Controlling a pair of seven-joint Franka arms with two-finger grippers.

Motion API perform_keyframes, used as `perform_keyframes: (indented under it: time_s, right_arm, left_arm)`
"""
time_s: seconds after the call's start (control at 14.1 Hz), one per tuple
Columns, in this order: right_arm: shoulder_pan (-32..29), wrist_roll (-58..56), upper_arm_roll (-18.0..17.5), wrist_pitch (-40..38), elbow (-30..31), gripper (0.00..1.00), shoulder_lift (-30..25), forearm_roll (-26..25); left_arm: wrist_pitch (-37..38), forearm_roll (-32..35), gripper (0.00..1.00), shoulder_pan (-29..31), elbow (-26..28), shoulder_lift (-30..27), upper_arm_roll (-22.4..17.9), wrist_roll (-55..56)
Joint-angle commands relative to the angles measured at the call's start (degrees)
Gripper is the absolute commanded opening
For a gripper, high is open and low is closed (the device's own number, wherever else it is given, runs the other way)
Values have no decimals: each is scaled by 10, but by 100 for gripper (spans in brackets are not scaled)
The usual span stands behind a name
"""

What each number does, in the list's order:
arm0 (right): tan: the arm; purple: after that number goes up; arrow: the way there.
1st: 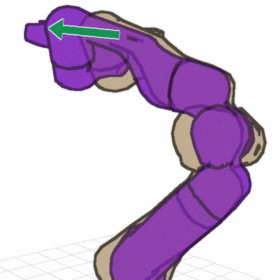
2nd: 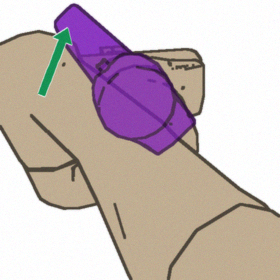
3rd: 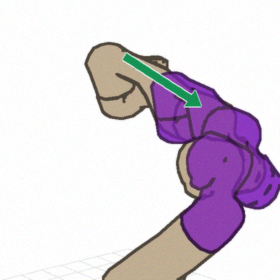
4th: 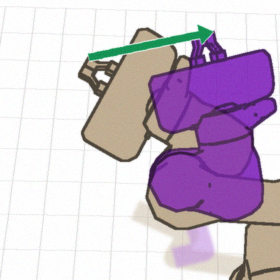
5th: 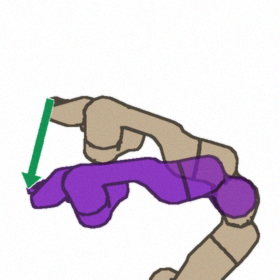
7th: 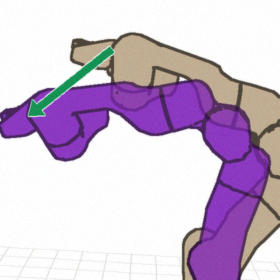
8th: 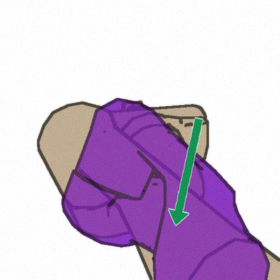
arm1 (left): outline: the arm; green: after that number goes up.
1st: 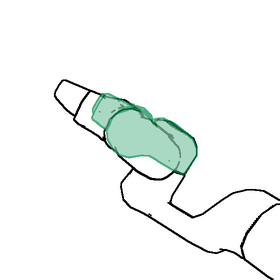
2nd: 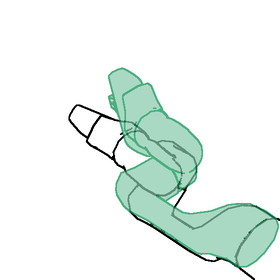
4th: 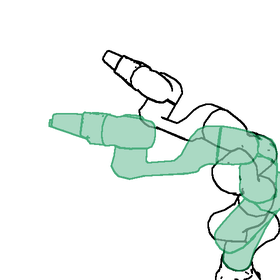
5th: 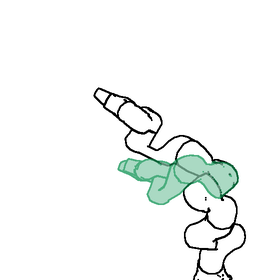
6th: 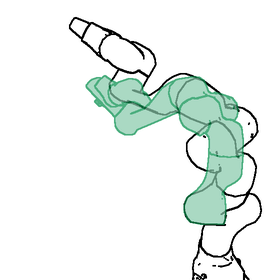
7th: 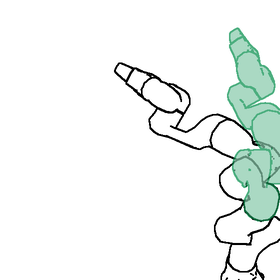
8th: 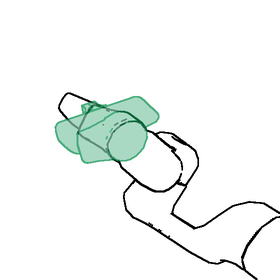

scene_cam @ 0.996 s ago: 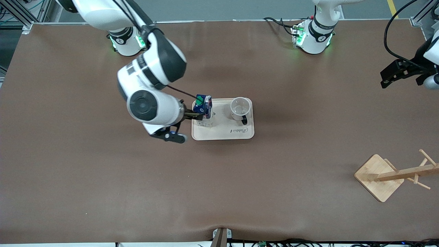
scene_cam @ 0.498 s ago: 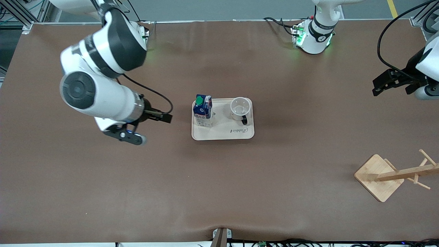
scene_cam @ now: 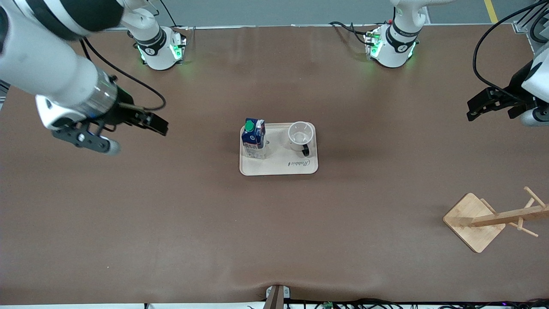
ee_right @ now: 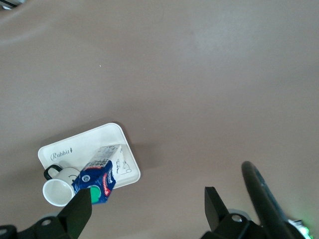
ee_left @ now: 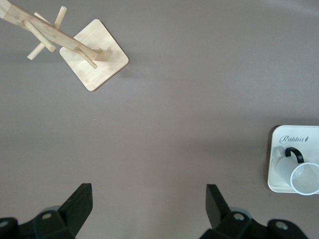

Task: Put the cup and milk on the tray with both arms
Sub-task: 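Set the carton on the tray and pull the right gripper back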

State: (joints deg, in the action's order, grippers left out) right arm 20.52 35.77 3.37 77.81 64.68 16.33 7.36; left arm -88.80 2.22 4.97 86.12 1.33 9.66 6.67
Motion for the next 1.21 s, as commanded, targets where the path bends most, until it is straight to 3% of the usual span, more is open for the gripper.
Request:
perform_keyframes:
  time_s: [0.0, 0.14, 0.36, 0.57, 0.93, 1.14]
  right_arm:
    - [-35, -47, -6, -14, 63, 100, -80, -13]
    - [-84, -85, -6, -11, 140, 100, -145, -11]
    - [-108, -98, -6, -10, 209, 100, -205, -33]
    - [-179, -195, -6, -16, 208, 100, -213, -43]
    - [-246, -403, -6, -14, 208, 100, -211, -61]
    - [-247, -417, -8, -16, 210, 100, -209, -68]
  left_arm:
    - [2, -6, 100, 7, 3, -12, -7, -9]
    - [2, -8, 100, 8, 3, -12, -7, -9]
    - [8, -9, 100, 8, 2, -17, -6, -10]
    - [12, -10, 100, 8, 2, -23, -6, -10]
    - [19, -11, 100, 8, 1, -22, -6, -10]
    - [19, -11, 100, 8, 1, -22, -5, -10]
